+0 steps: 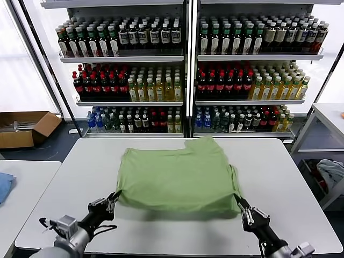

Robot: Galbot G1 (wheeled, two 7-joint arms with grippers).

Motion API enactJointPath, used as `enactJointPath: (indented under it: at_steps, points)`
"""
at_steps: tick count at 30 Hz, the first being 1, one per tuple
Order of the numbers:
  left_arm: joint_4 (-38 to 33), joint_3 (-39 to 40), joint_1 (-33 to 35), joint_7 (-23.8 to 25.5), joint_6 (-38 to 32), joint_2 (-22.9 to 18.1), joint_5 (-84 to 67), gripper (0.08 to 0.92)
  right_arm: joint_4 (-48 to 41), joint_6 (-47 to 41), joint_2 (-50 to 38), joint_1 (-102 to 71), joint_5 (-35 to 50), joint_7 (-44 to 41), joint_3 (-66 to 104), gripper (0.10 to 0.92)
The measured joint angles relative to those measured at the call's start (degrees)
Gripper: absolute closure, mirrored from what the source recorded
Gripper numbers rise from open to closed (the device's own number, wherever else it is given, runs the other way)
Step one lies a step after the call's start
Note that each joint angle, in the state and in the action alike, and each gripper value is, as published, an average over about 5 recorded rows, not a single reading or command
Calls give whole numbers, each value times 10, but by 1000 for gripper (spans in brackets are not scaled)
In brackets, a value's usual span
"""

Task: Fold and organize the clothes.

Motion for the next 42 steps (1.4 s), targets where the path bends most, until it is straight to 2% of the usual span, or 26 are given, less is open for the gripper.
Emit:
enactJointPath:
  at_steps: [7,10,12,20,27,32,35,42]
  points:
    - [74,22,-80,1,4,-15,-6,890,-88,-18,-10,110,-18,9,-48,916]
    - [104,27,-101,0,6,-23,-1,871,-123,-27,-10,148,-32,15,-70,871]
    - [120,28,-110,0,7,-28,4,833,-140,-33,-10,167,-41,20,-81,811]
    - [142,20,-114,-9,12,-35,17,603,-164,-53,-16,198,-74,40,-95,586]
    - [124,9,-85,-15,15,-37,24,403,-137,-72,-22,170,-104,59,-77,378]
    - [118,12,-67,-21,17,-44,29,258,-116,-84,-21,132,-126,69,-70,260]
    - [121,15,-63,-24,18,-50,31,198,-110,-91,-21,112,-134,73,-68,264]
    - [134,19,-57,-21,19,-55,34,193,-103,-107,-23,85,-144,79,-67,457]
